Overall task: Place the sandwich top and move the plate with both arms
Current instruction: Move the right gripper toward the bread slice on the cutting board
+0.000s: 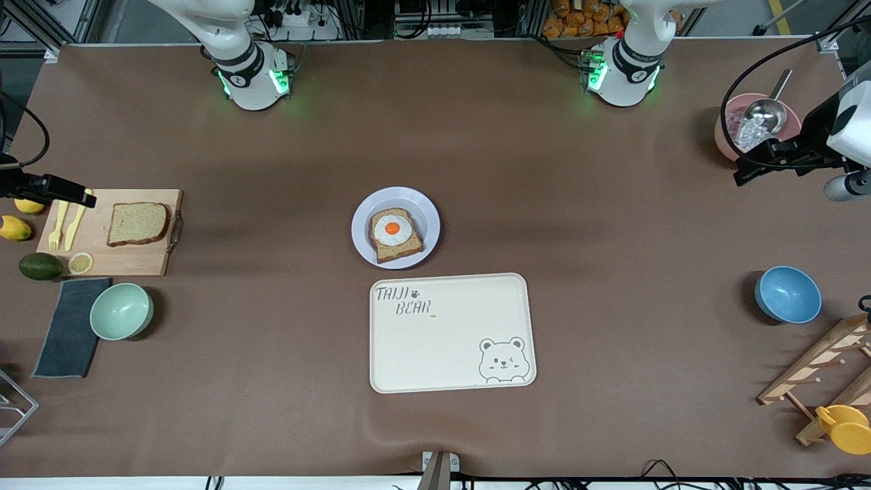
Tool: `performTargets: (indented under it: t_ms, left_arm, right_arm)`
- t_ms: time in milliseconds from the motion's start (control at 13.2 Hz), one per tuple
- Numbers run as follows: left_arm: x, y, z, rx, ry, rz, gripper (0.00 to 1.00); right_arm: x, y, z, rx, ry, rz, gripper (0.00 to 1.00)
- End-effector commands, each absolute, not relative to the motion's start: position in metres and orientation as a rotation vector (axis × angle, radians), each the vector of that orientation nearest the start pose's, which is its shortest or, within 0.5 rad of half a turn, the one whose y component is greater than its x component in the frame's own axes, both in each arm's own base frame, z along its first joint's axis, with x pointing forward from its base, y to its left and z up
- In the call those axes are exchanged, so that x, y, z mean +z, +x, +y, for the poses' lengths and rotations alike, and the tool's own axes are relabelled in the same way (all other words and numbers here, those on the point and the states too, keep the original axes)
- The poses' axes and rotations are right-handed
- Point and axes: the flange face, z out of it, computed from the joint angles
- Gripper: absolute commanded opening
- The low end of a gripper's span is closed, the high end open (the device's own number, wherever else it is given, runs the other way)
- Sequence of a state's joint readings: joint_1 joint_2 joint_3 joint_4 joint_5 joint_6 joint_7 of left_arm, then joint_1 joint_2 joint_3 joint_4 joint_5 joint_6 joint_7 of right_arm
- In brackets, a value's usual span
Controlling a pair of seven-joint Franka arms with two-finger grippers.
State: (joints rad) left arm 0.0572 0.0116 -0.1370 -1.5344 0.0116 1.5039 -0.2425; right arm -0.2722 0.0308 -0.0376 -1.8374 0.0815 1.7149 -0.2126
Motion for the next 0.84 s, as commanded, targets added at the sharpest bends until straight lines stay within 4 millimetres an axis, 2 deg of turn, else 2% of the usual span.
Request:
performTargets:
  t_ms: [0,304,456,760]
  left_arm:
    - [0.633,0.54,-0.039,0.055,-3.123,-0.295,1.0]
    - [0.634,0.541,-0.033,0.037,-3.139,-0.291,1.0]
    - [0.635,0.542,-0.032,0.035,-3.148,-0.299,1.0]
    - [0.634,0.543,-0.034,0.028,-3.153,-0.294,1.0]
  right_arm:
    - [0.482,0.517,-0.176,0.2,-2.988,0.19,1.0]
    - [0.451,0.504,-0.234,0.229,-2.956,0.138,1.0]
    - [0.427,0.493,-0.263,0.235,-2.918,0.127,1.0]
    - [0.392,0.482,-0.292,0.251,-2.89,0.067,1.0]
